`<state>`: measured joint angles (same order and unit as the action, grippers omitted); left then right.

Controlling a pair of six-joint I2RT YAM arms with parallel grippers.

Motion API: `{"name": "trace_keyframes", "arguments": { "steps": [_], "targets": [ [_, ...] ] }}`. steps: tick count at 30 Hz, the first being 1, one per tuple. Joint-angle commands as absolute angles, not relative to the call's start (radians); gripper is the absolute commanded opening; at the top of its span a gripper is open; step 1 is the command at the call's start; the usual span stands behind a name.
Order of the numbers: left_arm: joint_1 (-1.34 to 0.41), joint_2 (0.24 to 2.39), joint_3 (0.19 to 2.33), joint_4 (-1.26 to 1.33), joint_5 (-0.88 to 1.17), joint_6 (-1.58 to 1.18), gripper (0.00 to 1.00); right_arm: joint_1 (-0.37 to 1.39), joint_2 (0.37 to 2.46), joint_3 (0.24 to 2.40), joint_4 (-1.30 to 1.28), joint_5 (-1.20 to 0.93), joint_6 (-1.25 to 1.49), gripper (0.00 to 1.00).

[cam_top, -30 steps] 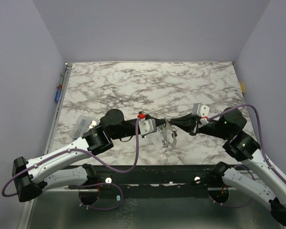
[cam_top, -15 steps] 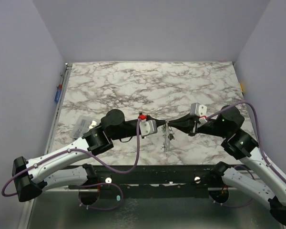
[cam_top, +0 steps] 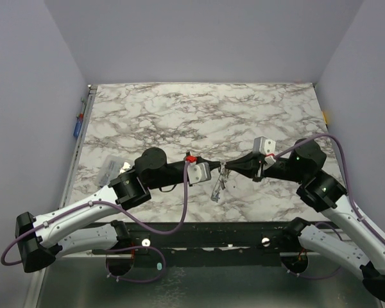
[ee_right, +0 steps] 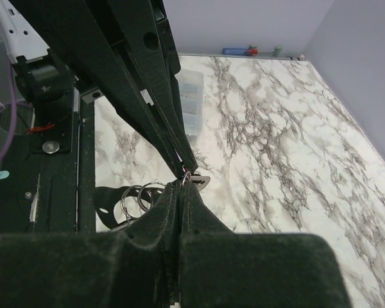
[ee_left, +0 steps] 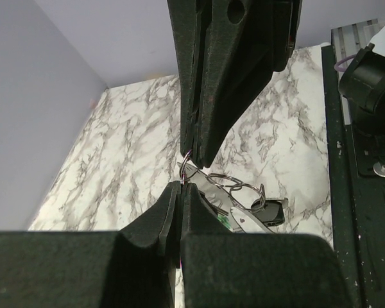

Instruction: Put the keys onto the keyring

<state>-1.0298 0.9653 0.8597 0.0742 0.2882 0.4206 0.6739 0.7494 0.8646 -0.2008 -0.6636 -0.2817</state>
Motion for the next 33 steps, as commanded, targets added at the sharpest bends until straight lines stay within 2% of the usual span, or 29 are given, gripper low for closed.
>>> {"name": "trace_keyframes", "arguments": {
  "steps": [1,8,14,24,27,33],
  "targets": [
    [-1.031,0.938,0.852,0.069,0.241,0.439,0.0,0.676,0.754,0.907,-0.24,-0.654,-0.309,0.01],
    [-1.031,0.937,0.844,0.059,0.234,0.439,0.0,0.676,0.748,0.907,-0.241,-0.651,-0.308,0.01],
    [-1.031,0.915,0.825,0.042,0.2,0.424,0.36,0.676,0.737,0.908,-0.24,-0.622,-0.31,0.01],
    [-1.031,0.785,0.794,-0.024,0.206,0.325,0.7,0.676,0.721,0.904,-0.215,-0.575,-0.315,0.01],
    [-1.031,0.746,0.793,-0.062,0.223,0.297,0.74,0.676,0.716,0.903,-0.21,-0.571,-0.315,0.01],
    [-1.032,0.712,0.747,-0.071,0.195,0.159,0.74,0.676,0.682,0.89,-0.137,-0.509,-0.263,0.01]
  ]
}}
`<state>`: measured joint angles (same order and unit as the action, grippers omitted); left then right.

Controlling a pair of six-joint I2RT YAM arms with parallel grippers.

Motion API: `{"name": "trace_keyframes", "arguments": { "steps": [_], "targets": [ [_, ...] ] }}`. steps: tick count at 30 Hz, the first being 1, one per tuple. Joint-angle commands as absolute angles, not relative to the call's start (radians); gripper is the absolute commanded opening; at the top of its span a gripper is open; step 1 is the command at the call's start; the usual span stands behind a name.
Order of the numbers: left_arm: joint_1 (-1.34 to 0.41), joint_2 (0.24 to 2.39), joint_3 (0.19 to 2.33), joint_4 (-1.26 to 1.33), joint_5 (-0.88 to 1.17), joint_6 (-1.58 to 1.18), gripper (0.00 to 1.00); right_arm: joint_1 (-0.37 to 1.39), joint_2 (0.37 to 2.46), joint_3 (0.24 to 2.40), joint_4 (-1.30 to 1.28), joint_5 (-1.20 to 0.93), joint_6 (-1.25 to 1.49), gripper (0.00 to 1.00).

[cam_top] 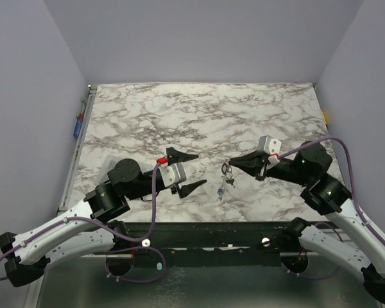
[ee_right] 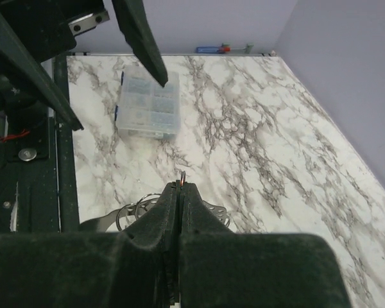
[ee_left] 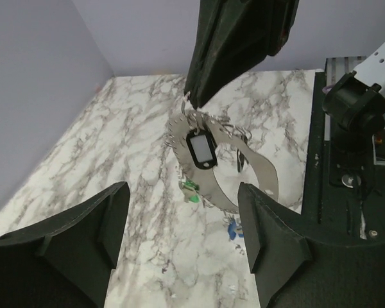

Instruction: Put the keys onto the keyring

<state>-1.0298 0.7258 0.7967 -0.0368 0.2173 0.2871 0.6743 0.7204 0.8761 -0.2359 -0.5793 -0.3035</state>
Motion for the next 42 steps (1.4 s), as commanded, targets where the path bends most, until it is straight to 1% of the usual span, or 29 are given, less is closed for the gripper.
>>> {"name": "trace_keyframes", "arguments": {
  "steps": [1,3,6,8,11,13,18,22,26,31,34,35,37,38,40,42],
  "targets": [
    [-1.031,0.711,0.736,-0.06,0.164,0.12,0.74,0.675,0.675,0.885,-0.115,-0.481,-0.241,0.01],
    [-1.031,0.714,0.712,-0.023,0.109,0.059,0.74,0.676,0.665,0.875,-0.077,-0.442,-0.204,0.01],
    [-1.031,0.724,0.671,0.055,0.085,-0.016,0.74,0.676,0.658,0.862,-0.02,-0.392,-0.14,0.01],
    [-1.031,0.738,0.631,0.145,0.069,-0.082,0.72,0.676,0.658,0.86,0.025,-0.352,-0.08,0.01],
    [-1.033,0.768,0.558,0.312,0.071,-0.17,0.72,0.676,0.665,0.861,0.07,-0.295,0.023,0.01],
    [-1.04,0.792,0.544,0.378,0.071,-0.19,0.72,0.676,0.675,0.867,0.081,-0.254,0.066,0.0],
    [-1.074,0.846,0.569,0.402,0.018,-0.148,0.72,0.676,0.716,0.916,0.024,-0.156,0.097,0.0],
    [-1.102,0.896,0.599,0.415,0.007,-0.113,0.72,0.676,0.732,0.928,0.009,-0.127,0.103,0.01],
    [-1.124,0.953,0.615,0.454,-0.006,-0.055,0.75,0.676,0.733,0.93,0.017,-0.126,0.112,0.01],
    [-1.129,1.066,0.568,0.636,-0.187,0.116,0.81,0.676,0.735,0.94,0.013,-0.135,0.114,0.01],
    [-1.129,1.152,0.578,0.729,-0.309,0.236,0.81,0.676,0.736,0.944,0.007,-0.144,0.12,0.01],
    [-1.129,1.186,0.589,0.753,-0.346,0.266,0.79,0.676,0.737,0.946,0.004,-0.146,0.12,0.01],
    [-1.128,1.235,0.606,0.801,-0.383,0.312,0.7,0.676,0.737,0.952,0.002,-0.146,0.122,0.01],
    [-1.129,1.252,0.608,0.825,-0.382,0.325,0.61,0.676,0.736,0.955,0.002,-0.146,0.121,0.01],
    [-1.129,1.271,0.608,0.863,-0.366,0.331,0.39,0.676,0.731,0.954,-0.022,-0.142,0.12,0.01],
    [-1.129,1.274,0.604,0.888,-0.336,0.324,0.21,0.676,0.726,0.953,-0.032,-0.14,0.115,0.01]
  ]
}}
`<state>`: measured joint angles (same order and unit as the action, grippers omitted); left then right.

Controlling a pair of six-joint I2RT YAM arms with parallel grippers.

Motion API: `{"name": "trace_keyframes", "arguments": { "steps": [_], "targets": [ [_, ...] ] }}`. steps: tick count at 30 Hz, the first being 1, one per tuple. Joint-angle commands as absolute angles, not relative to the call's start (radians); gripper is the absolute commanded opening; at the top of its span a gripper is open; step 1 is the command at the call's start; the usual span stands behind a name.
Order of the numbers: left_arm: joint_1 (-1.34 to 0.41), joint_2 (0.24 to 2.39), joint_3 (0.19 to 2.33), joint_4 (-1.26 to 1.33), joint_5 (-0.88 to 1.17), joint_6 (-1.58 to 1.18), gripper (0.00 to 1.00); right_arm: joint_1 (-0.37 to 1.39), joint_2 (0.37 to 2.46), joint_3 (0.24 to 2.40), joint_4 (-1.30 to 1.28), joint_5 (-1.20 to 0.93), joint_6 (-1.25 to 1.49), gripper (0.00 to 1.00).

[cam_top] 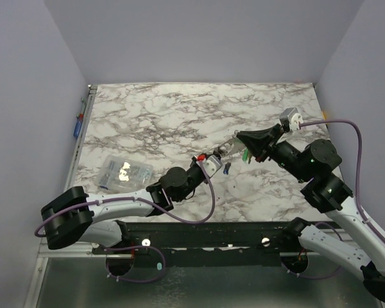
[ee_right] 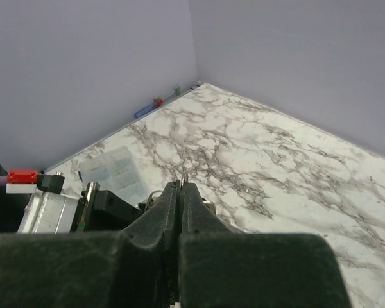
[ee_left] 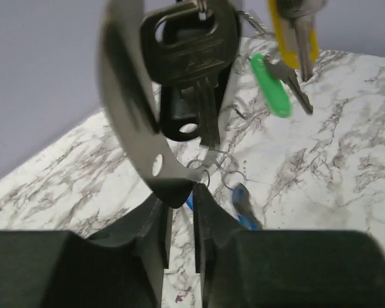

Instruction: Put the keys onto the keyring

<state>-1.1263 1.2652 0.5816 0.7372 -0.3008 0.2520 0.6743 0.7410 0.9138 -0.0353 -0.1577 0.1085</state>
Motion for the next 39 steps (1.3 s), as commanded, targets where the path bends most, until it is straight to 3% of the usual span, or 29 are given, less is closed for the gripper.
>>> {"name": "trace_keyframes", "arguments": {
  "steps": [1,2,3,11,16,27,30,35,39],
  "targets": [
    [-1.129,1.273,0.6,0.895,-0.321,0.321,0.11,0.676,0.725,0.952,-0.035,-0.137,0.113,0.01],
    [-1.129,1.269,0.598,0.9,-0.31,0.315,0.02,0.676,0.724,0.95,-0.037,-0.137,0.112,0.01],
    [-1.129,1.262,0.594,0.902,-0.303,0.309,0.0,0.676,0.723,0.947,-0.039,-0.136,0.109,0.01],
    [-1.129,1.128,0.513,0.886,-0.281,0.274,0.0,0.676,0.697,0.899,-0.018,-0.121,0.103,0.01],
    [-1.129,1.025,0.516,0.714,-0.268,0.264,0.0,0.676,0.707,0.883,-0.024,-0.112,0.111,0.02],
    [-1.127,0.864,0.613,0.22,-0.252,0.258,0.0,0.676,0.716,0.983,-0.159,-0.087,-0.011,0.61],
    [-1.127,0.841,0.634,0.137,-0.237,0.248,0.0,0.676,0.734,1.065,-0.261,-0.235,-0.133,0.69],
    [-1.127,0.857,0.696,0.003,-0.197,0.246,0.0,0.676,0.81,1.166,-0.548,-0.692,-0.382,0.75],
    [-1.127,0.877,0.73,-0.072,-0.168,0.239,0.0,0.676,0.857,1.154,-0.59,-0.78,-0.436,0.81]
  ]
}}
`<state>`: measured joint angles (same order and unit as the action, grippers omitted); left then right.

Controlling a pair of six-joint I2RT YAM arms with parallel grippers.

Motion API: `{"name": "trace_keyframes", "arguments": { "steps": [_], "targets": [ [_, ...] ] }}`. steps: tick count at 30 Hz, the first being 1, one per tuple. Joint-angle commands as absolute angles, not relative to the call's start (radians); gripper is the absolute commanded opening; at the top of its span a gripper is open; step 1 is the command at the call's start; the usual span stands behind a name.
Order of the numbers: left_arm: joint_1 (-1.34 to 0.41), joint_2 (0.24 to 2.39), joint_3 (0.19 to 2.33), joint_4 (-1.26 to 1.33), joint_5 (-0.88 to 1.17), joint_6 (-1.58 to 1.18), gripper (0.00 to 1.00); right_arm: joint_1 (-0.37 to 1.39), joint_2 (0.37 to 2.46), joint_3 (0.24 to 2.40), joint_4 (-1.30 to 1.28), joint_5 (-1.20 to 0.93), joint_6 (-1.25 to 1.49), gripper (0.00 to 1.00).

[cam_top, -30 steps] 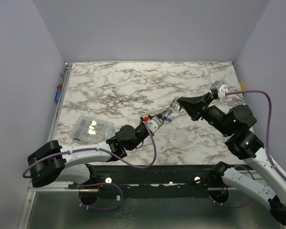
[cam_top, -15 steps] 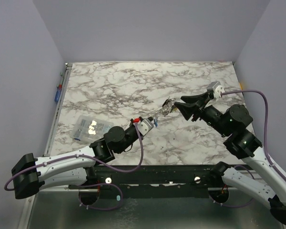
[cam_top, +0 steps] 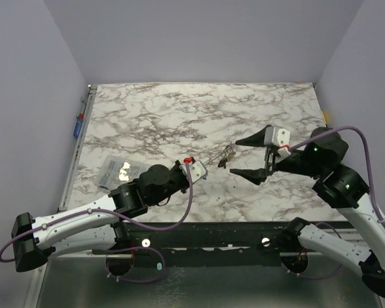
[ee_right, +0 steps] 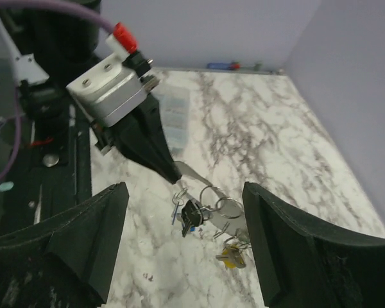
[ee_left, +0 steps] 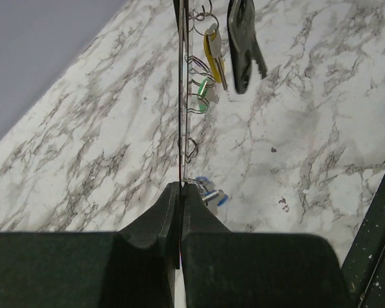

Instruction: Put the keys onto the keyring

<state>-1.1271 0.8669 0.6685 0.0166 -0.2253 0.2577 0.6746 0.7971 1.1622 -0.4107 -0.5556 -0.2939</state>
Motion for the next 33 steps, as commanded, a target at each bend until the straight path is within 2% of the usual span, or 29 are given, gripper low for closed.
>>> {"name": "trace_keyframes", "arguments": {
  "steps": [1,5,10,14,22,24,30,33],
  "targets": [
    [-1.127,0.883,0.736,-0.083,-0.159,0.237,0.0,0.676,0.873,1.161,-0.596,-0.781,-0.443,0.81],
    [-1.127,0.909,0.756,-0.109,-0.124,0.23,0.0,0.678,0.951,1.203,-0.624,-0.781,-0.485,0.79],
    [-1.127,0.941,0.771,-0.125,-0.098,0.221,0.0,0.69,1.048,1.248,-0.641,-0.822,-0.475,0.71],
    [-1.127,0.952,0.78,-0.128,-0.091,0.221,0.0,0.722,1.112,1.267,-0.705,-0.775,-0.503,0.64],
    [-1.127,0.953,0.81,-0.149,-0.064,0.219,0.0,0.755,1.141,1.216,-0.737,-0.715,-0.512,0.6],
    [-1.127,0.952,0.818,-0.158,-0.057,0.222,0.0,0.757,1.14,1.204,-0.732,-0.703,-0.512,0.55],
    [-1.127,0.952,0.839,-0.174,-0.025,0.222,0.0,0.769,1.149,1.19,-0.722,-0.621,-0.526,0.24],
    [-1.127,0.95,0.847,-0.182,-0.013,0.226,0.0,0.778,1.155,1.187,-0.728,-0.585,-0.537,0.2]
  ]
}}
